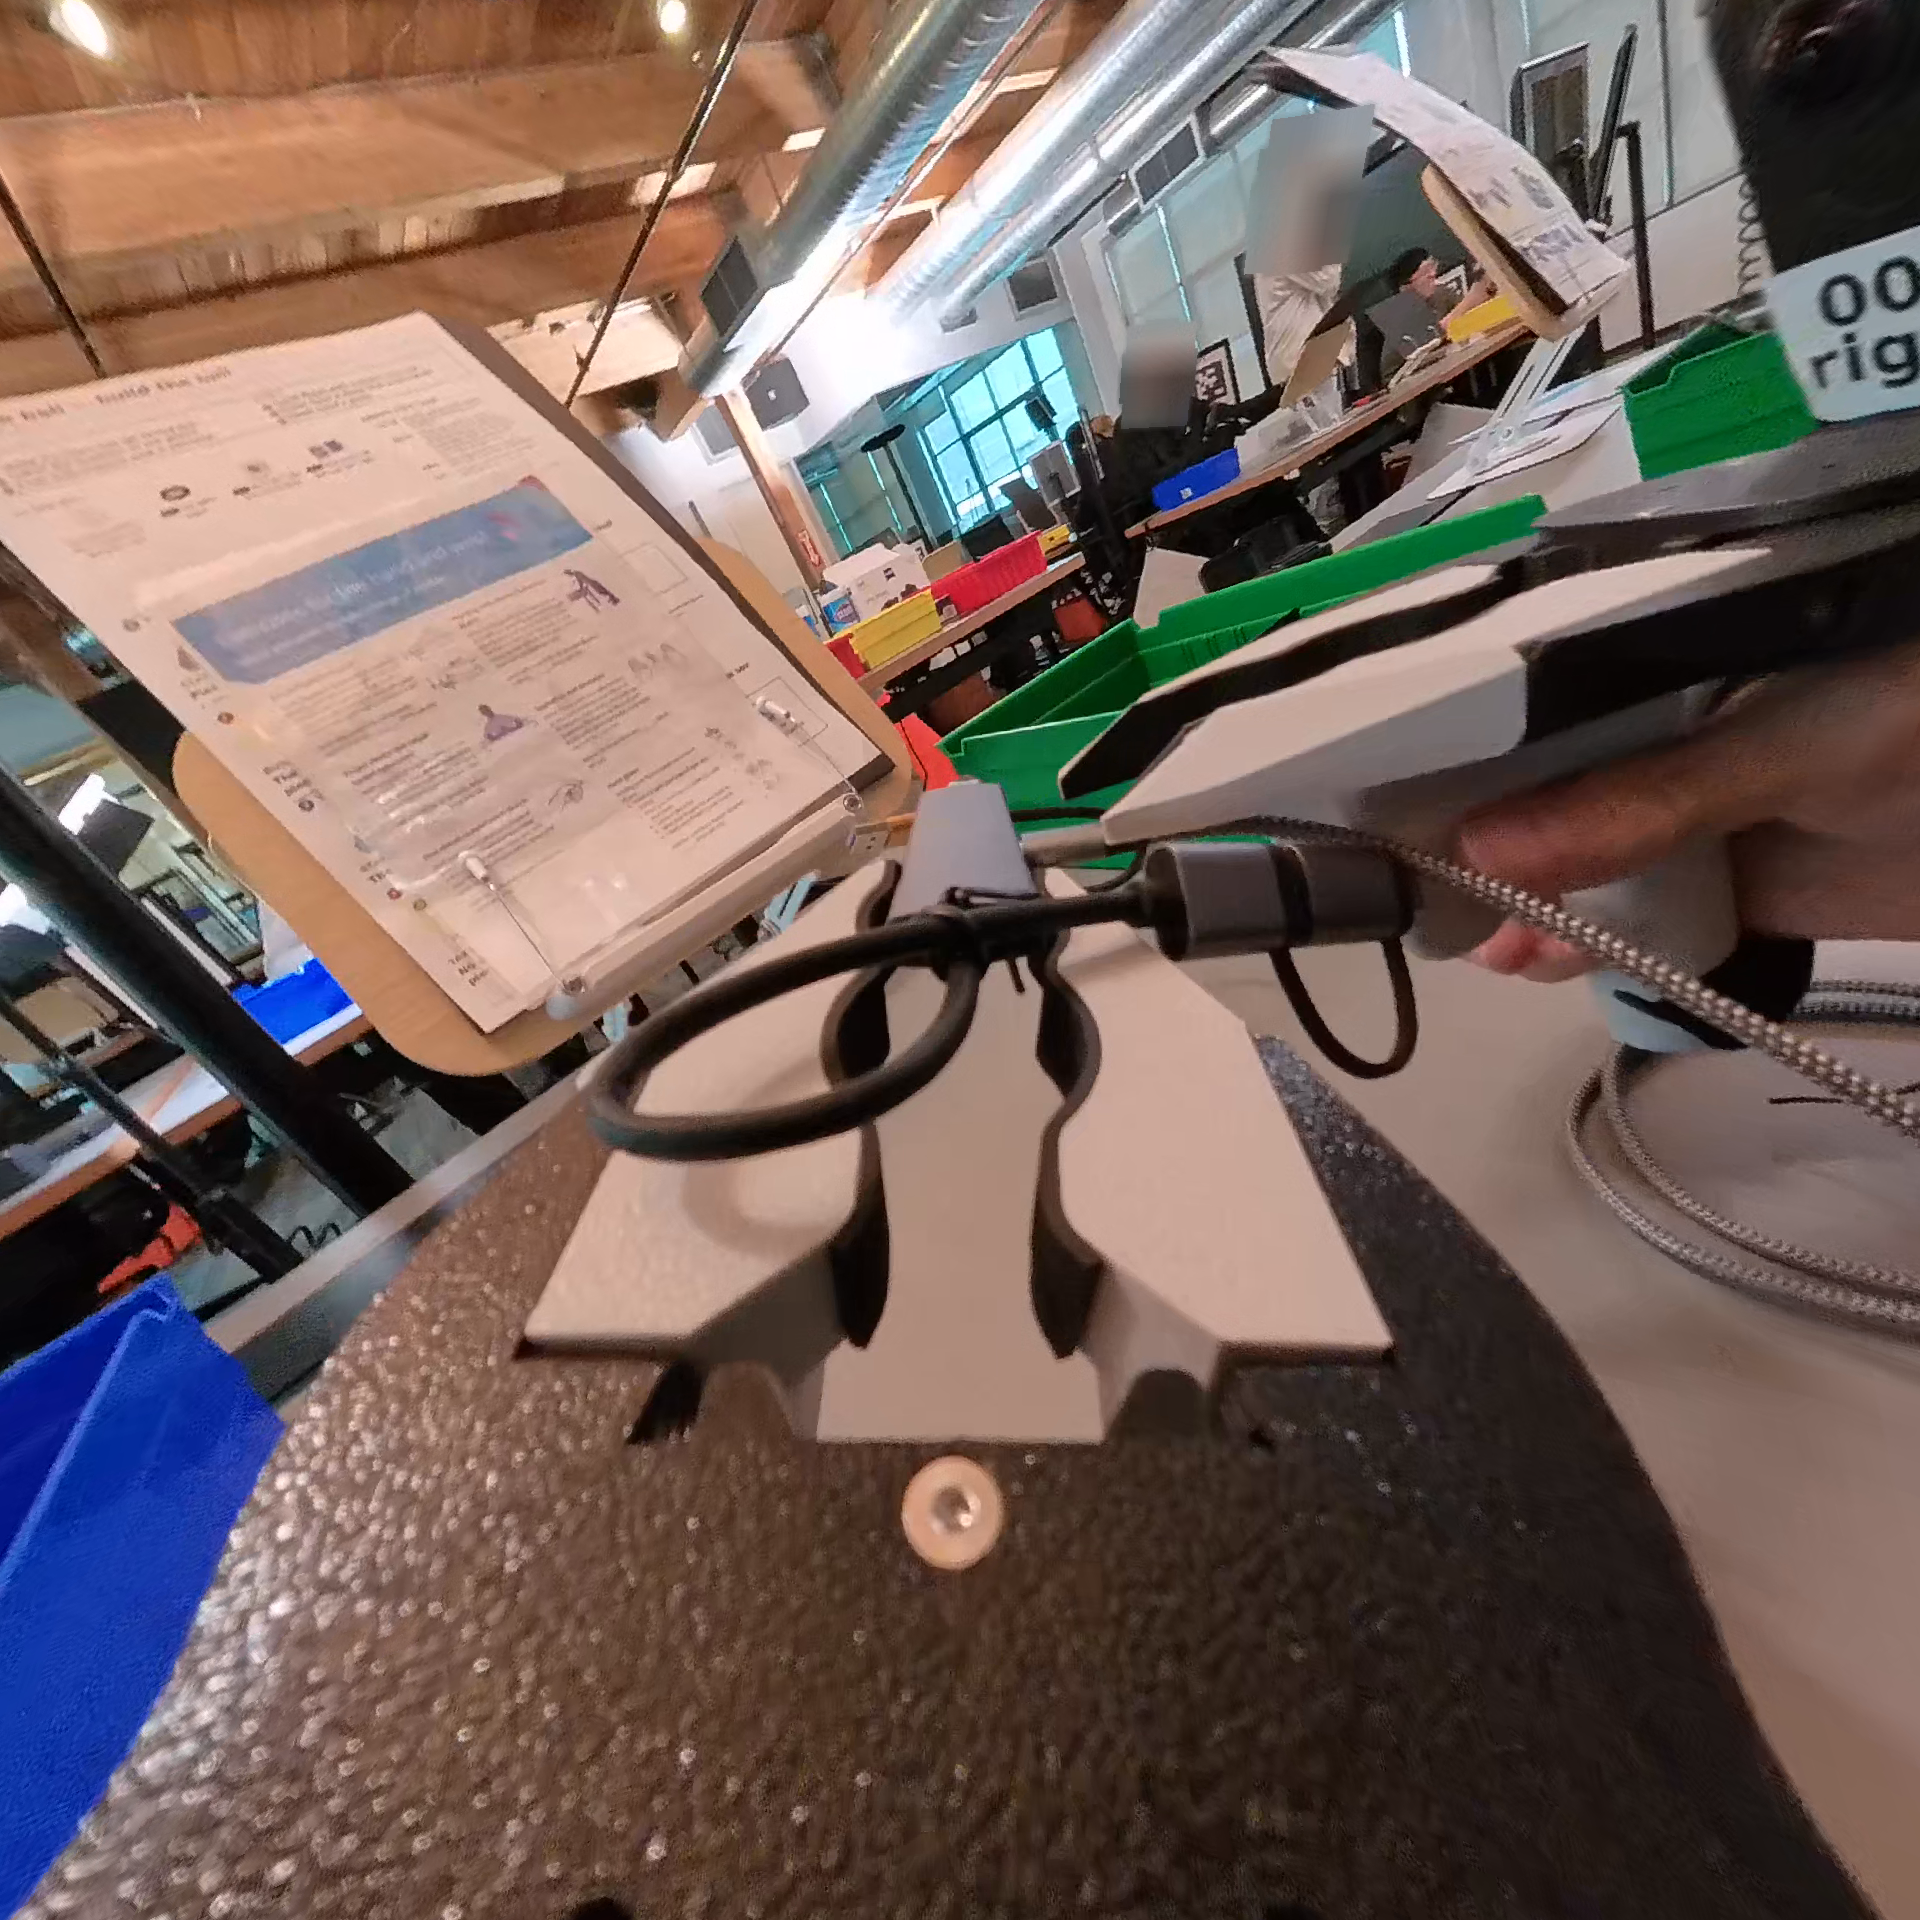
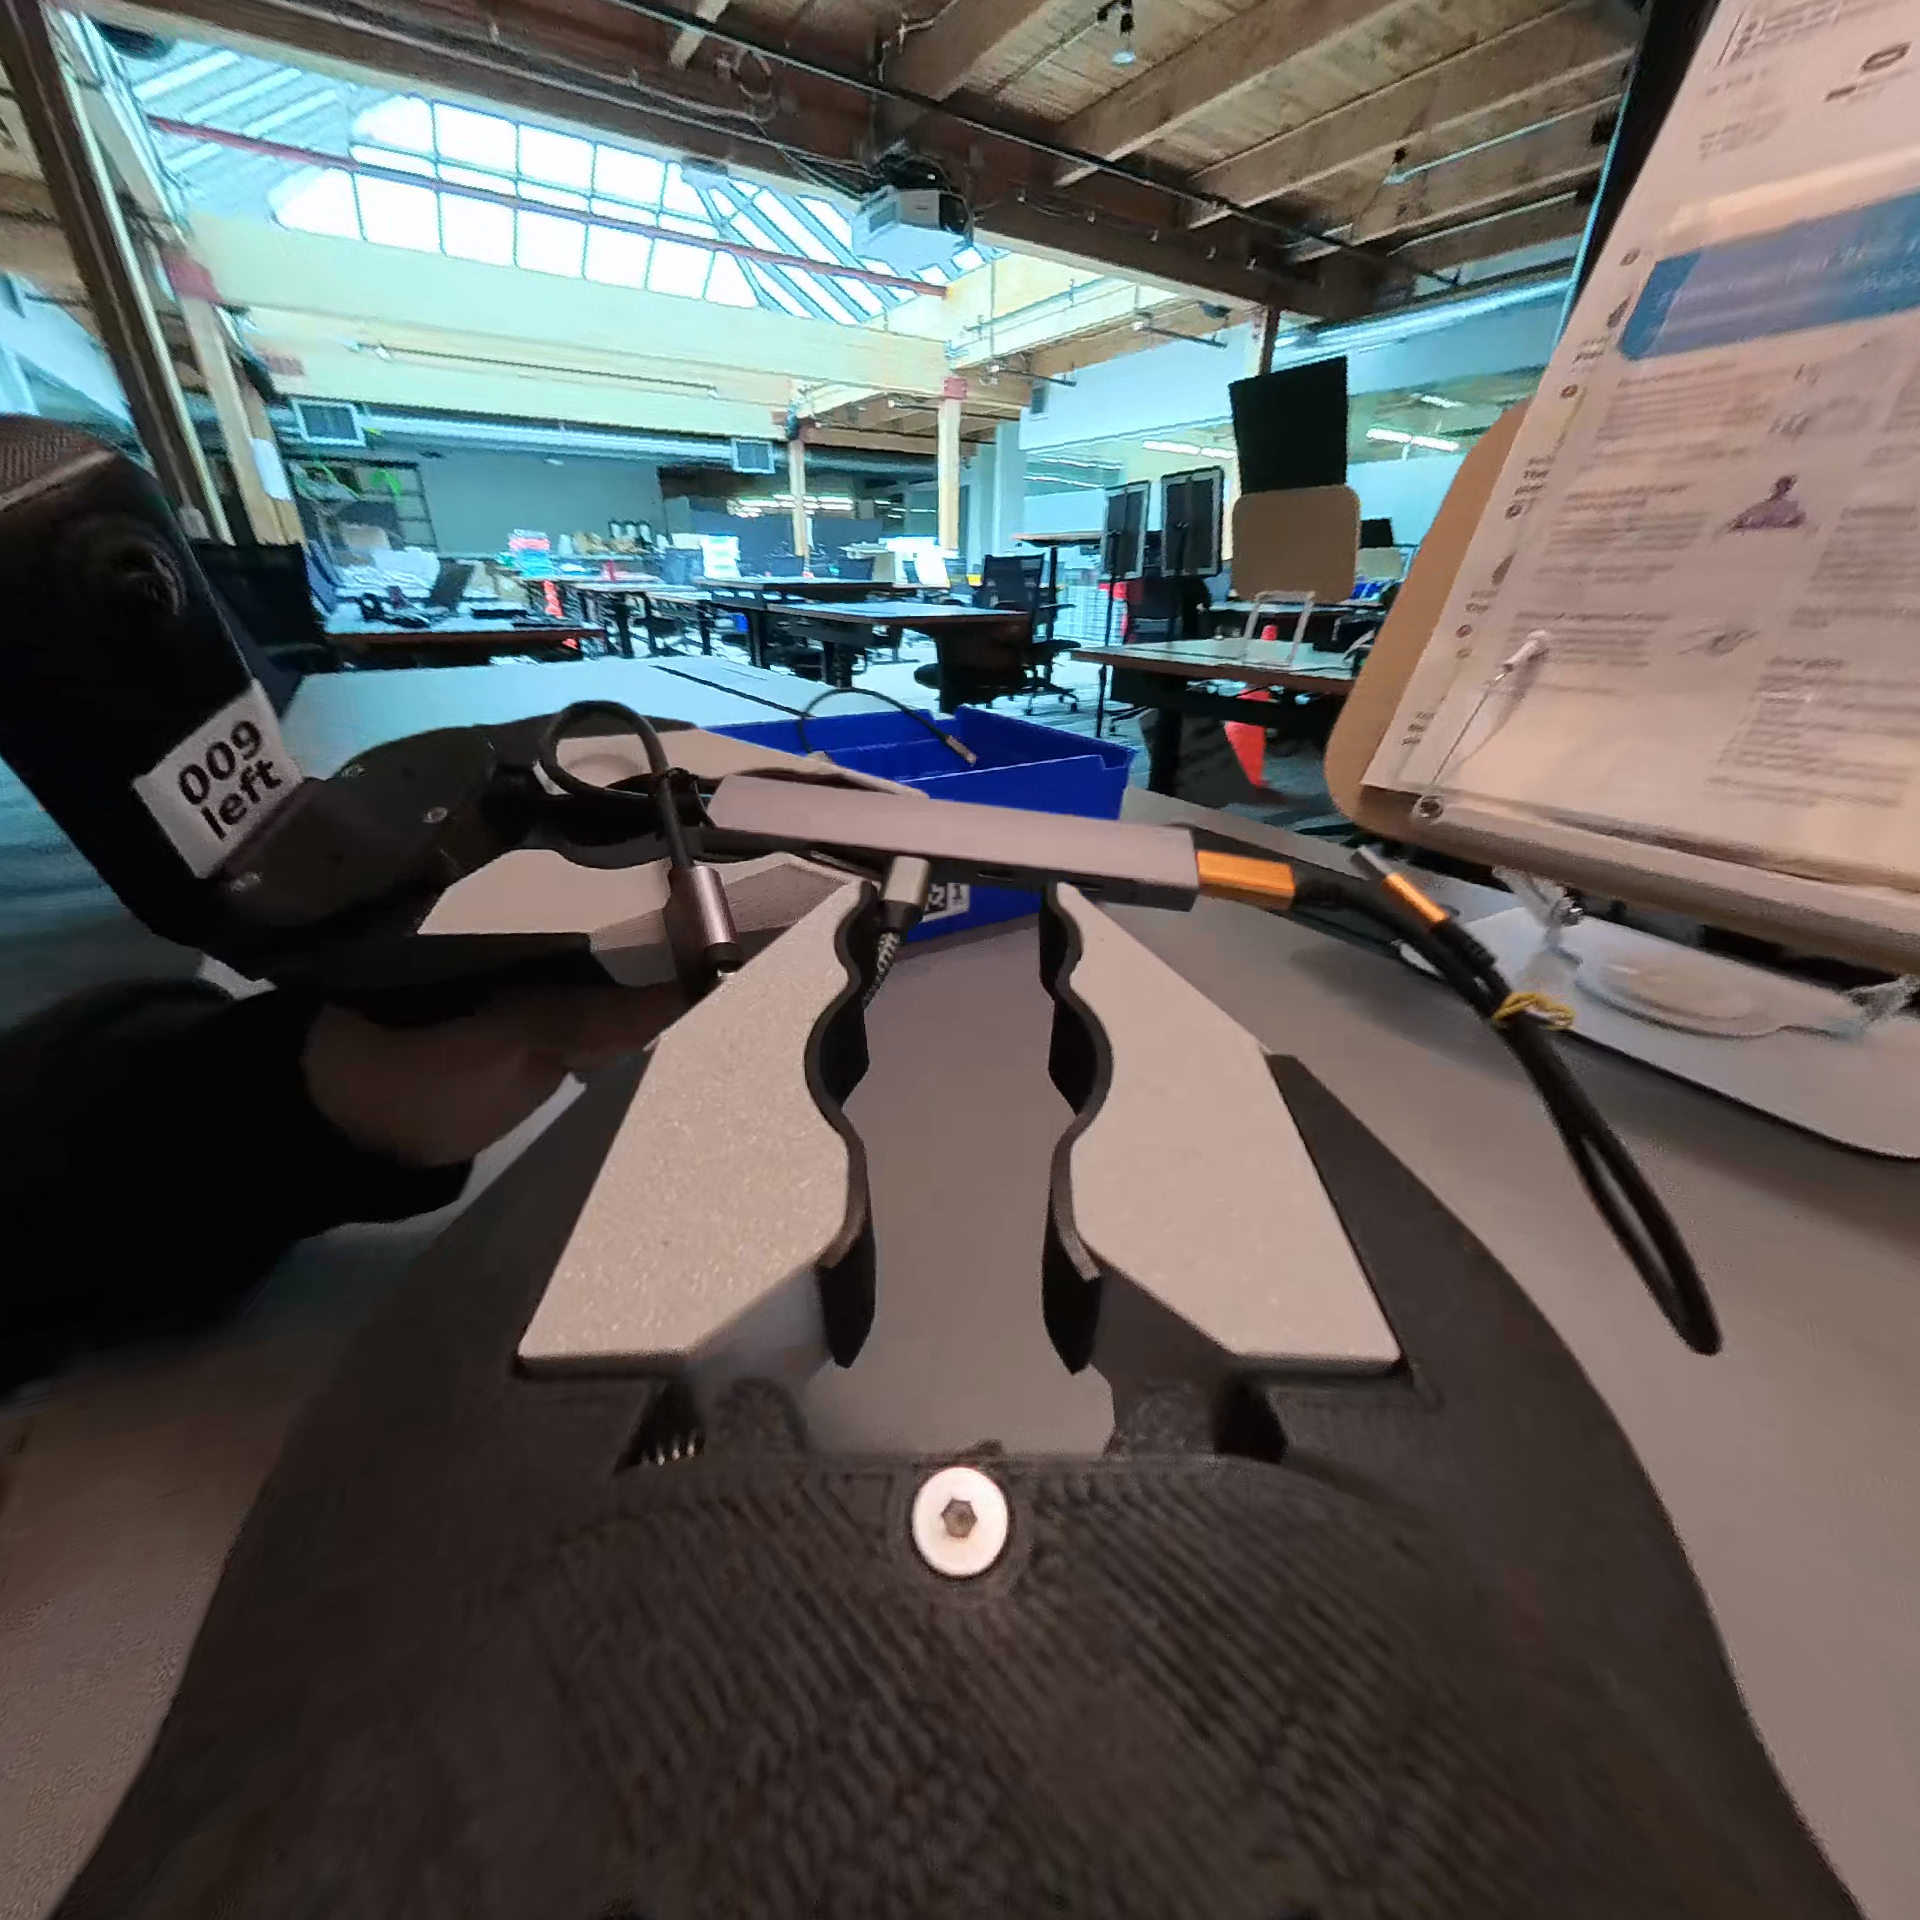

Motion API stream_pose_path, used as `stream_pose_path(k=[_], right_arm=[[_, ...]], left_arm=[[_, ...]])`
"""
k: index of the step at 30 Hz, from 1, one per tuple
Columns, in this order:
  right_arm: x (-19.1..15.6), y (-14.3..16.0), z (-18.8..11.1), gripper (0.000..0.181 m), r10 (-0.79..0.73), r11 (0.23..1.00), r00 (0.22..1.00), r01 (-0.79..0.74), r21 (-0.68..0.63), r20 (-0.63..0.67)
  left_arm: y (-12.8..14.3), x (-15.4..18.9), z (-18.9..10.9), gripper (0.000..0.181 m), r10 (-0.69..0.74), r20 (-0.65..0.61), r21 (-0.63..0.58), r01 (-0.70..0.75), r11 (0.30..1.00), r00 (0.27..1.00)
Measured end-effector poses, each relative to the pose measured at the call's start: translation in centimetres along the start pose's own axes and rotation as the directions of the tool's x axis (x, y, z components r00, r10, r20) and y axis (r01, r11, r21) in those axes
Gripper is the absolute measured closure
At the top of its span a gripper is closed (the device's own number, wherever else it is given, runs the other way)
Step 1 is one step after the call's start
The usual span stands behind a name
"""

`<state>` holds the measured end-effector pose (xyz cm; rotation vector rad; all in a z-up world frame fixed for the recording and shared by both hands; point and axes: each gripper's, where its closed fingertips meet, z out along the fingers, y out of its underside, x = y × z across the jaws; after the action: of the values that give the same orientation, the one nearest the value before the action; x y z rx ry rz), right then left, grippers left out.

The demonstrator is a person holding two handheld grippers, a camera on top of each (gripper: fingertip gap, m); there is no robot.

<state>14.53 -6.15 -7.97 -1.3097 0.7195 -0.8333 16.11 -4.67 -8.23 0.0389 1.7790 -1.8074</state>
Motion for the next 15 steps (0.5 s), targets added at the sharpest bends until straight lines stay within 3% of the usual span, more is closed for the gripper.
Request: stream_pose_path(k=[10,15], right_arm=[[-0.45,0.56,0.06,0.159,0.022,0.999,0.999,-0.021,-0.042,0.031],[-0.28,0.70,-0.12,0.148,0.042,0.998,0.998,-0.039,-0.059,0.048]], left_arm=[[0.83,-0.13,0.20,0.159,-0.126,-0.009,-0.006,0.126,0.992,0.992],[0.84,0.15,0.21,0.159,-0.138,-0.038,0.011,0.138,0.990,0.990]])
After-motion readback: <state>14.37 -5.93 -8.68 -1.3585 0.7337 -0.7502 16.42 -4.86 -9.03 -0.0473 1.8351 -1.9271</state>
